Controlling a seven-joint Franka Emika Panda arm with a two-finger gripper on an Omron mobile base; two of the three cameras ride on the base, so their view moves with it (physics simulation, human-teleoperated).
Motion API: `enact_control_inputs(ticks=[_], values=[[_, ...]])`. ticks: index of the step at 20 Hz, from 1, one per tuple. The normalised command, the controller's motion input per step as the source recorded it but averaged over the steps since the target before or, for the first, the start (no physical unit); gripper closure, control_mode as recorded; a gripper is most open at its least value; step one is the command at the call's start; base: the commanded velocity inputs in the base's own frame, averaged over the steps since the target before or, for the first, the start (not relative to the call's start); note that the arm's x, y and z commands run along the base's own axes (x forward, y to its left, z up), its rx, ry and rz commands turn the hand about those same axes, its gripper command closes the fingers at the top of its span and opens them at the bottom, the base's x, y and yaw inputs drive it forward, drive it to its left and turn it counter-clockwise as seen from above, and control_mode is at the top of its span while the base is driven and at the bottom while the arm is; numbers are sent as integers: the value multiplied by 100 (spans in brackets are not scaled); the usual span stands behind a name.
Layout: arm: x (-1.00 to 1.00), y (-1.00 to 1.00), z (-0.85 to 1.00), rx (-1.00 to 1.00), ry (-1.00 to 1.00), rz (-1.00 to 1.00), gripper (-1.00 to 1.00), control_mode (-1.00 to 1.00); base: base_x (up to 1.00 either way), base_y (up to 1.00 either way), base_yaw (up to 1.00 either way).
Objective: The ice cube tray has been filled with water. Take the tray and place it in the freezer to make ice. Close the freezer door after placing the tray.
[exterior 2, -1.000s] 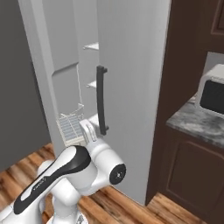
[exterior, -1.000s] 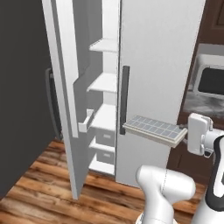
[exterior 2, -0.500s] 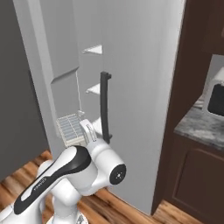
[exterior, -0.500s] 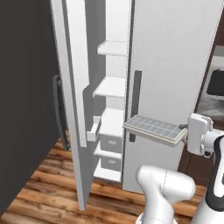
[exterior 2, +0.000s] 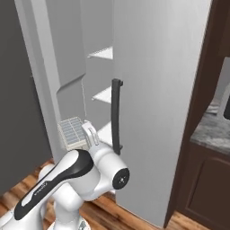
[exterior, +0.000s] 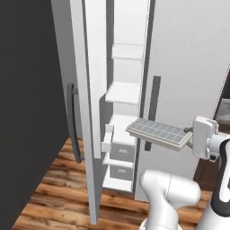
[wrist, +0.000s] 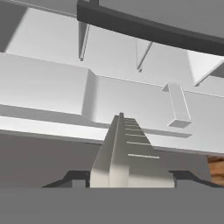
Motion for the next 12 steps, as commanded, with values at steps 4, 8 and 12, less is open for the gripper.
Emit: enact_control_inputs(ticks=[4, 8, 12], values=[[0, 0, 0, 0, 0, 0, 100, 100, 51, 15, -14], [0, 0, 0, 0, 0, 0, 100, 100, 57, 22, -14], [0, 0, 0, 0, 0, 0, 100, 100, 53, 34, -14]])
